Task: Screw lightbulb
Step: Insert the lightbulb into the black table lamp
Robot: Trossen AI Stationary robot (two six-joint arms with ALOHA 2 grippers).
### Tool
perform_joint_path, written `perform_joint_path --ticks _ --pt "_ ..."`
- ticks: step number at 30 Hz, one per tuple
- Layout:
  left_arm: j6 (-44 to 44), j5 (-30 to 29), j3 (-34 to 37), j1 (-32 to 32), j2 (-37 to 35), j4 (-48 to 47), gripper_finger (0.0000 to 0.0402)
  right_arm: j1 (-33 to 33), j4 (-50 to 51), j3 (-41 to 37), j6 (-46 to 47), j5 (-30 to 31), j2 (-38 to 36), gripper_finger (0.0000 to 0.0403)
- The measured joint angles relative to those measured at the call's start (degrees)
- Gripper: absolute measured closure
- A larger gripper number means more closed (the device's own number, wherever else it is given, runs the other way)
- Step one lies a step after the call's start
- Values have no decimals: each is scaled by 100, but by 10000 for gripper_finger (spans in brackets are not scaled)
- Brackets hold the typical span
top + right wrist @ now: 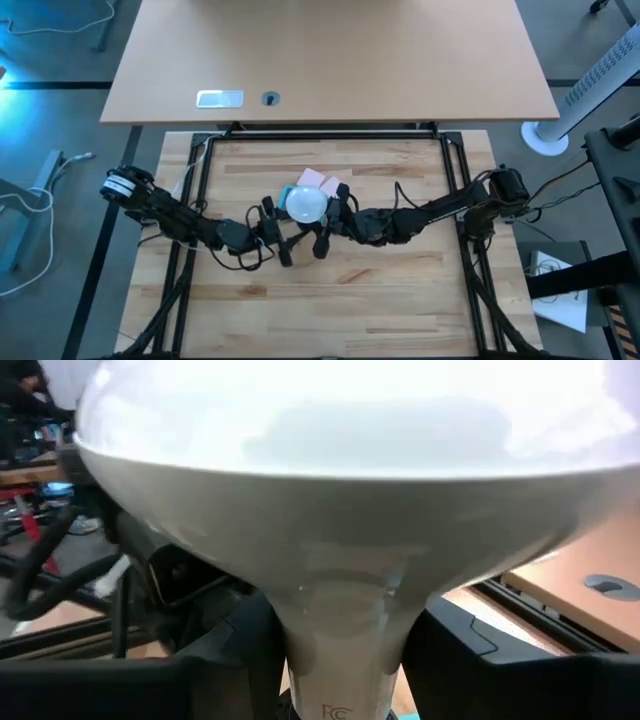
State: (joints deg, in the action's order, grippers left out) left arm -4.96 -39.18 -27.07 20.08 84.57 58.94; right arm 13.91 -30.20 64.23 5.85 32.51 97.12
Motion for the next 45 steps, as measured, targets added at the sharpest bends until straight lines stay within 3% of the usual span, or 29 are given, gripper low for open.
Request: perform_joint_path --ticks 9,16,25,34,41,45 --pt "-85 317 11 57 -35 -49 153 -7 -4 0 -7 -383 -22 247" --pt "-80 571 22 288 -209 -140 152 -59 -35 0 -223 -1490 -59 247" --pt "-103 577 22 315 -256 -299 152 -200 -55 2 -509 -1981 -63 247" --pt "103 553 22 313 -383 -733 152 -391 -50 7 -372 -2493 -89 247" --pt "206 551 22 310 -792 -1410 140 -403 -59 13 -450 -2548 -140 247" --pt "245 535 22 322 -1038 -1871 127 -464 -97 13 -446 -2989 -140 247"
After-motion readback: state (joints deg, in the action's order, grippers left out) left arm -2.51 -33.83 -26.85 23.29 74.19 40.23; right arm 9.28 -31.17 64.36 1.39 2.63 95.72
